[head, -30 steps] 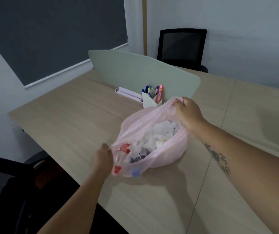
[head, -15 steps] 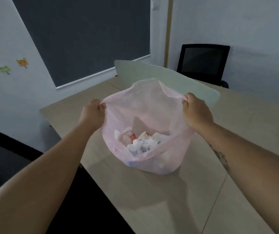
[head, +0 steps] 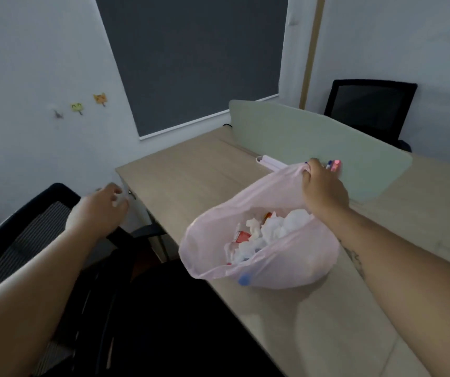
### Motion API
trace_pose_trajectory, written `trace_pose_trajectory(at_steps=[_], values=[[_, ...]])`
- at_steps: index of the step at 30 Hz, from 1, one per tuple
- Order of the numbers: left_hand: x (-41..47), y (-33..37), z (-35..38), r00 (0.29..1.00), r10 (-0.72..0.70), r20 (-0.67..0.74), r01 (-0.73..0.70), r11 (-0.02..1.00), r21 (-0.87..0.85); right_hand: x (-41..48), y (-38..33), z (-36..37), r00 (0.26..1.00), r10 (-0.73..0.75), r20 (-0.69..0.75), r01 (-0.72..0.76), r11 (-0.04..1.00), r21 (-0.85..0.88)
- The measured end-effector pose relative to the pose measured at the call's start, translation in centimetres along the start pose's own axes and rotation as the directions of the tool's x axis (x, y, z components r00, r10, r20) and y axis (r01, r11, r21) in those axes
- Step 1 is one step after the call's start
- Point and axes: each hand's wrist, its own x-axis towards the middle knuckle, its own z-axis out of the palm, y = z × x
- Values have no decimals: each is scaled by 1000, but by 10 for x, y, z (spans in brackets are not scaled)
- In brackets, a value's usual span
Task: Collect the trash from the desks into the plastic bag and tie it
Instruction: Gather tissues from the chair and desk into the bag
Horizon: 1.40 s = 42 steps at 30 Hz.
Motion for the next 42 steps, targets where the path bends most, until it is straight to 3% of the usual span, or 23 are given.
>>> trace_pose_trajectory(at_steps=[4, 8, 11, 14, 23, 32, 42], values=[[-23, -91, -46, 998, -51, -20, 55, 906, 419, -19, -24, 10, 1000, 10, -11, -10, 999, -34], [-37, -180, -65, 964, -260, 46, 187, 794, 579, -34, -47, 18, 998, 60, -20, -61, 997, -39], [-46, -226, -62, 888, -422, 184, 311, 845, 435, -40, -57, 23, 994, 102, -41, -104, 993, -50], [-50, -243, -57, 911, -362, 200, 307, 915, 261, -45, -62, 26, 989, 135, -56, -140, 987, -85], [-63, -221, -51, 928, -337, 159, 286, 917, 277, -60, -87, 32, 987, 153, -44, -158, 980, -122], [-90, -161, -30, 890, -429, 154, 418, 903, 99, -60, -87, 33, 989, 147, -28, -149, 986, -73], [-120, -47, 9, 803, -581, 132, 594, 795, -122, -43, -55, 25, 989, 150, 13, -149, 988, -32]])
